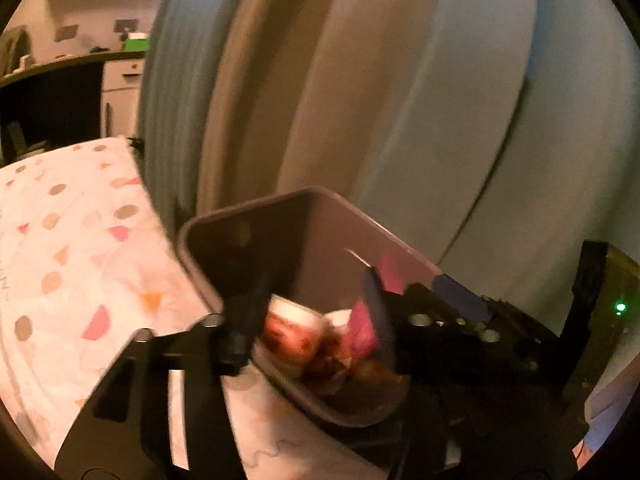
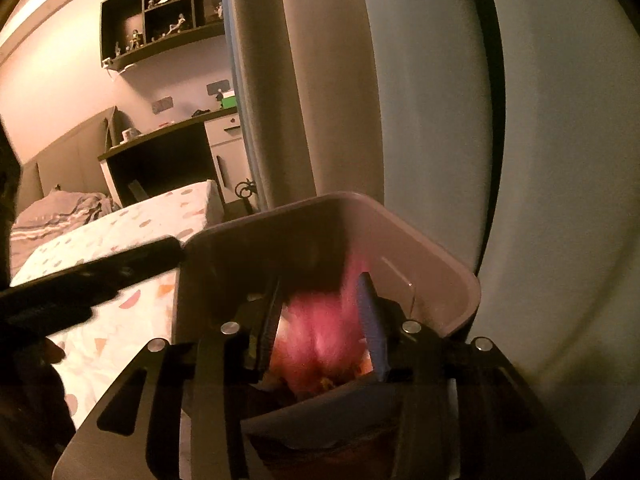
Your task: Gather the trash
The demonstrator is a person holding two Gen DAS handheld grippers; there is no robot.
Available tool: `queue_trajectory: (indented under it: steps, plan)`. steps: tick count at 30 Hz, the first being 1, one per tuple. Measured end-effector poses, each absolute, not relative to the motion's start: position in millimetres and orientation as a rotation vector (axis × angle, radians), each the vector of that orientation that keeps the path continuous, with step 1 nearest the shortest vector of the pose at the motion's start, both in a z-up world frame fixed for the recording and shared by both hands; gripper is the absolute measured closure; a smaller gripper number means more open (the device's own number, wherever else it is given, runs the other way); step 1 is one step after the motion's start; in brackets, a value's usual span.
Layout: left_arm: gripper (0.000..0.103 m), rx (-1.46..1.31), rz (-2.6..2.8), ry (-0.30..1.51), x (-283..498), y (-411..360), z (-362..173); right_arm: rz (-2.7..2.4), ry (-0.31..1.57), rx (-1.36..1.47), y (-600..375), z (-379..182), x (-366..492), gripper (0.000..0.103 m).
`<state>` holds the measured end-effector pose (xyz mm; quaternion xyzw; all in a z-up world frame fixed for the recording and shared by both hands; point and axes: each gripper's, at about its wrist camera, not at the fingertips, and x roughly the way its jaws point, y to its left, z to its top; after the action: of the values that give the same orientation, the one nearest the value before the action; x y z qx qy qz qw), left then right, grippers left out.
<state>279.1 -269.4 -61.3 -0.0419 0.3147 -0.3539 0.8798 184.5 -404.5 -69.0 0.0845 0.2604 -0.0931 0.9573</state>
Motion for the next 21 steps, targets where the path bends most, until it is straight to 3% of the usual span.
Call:
queue_trajectory:
  steps: [3,8,11,14,21]
  plan:
    - [0.028,-0.065,-0.645,0.638,276.4,-252.5,-56.2,-0.197,0.524,0.177,-405.8,-67.2,179.5,0.056]
    - [0.018,0.035,-0.459,0.579,247.7,-223.3,-46.5,-0.208,0.495,0.154,-394.0,-59.5,162.4,0.029]
    - [0.012,0.035,-0.377,0.549,226.7,-200.8,-41.2,-0.198,0.482,0.126,-375.8,-54.2,150.2,0.019]
    - [0.006,0.032,-0.277,0.513,203.6,-174.5,-34.7,-0.186,0.466,0.1,-358.5,-49.1,139.8,0.016]
    - [0.006,0.014,-0.173,0.465,154.7,-124.2,-21.4,-0.184,0.424,0.064,-313.7,-35.7,115.2,0.006]
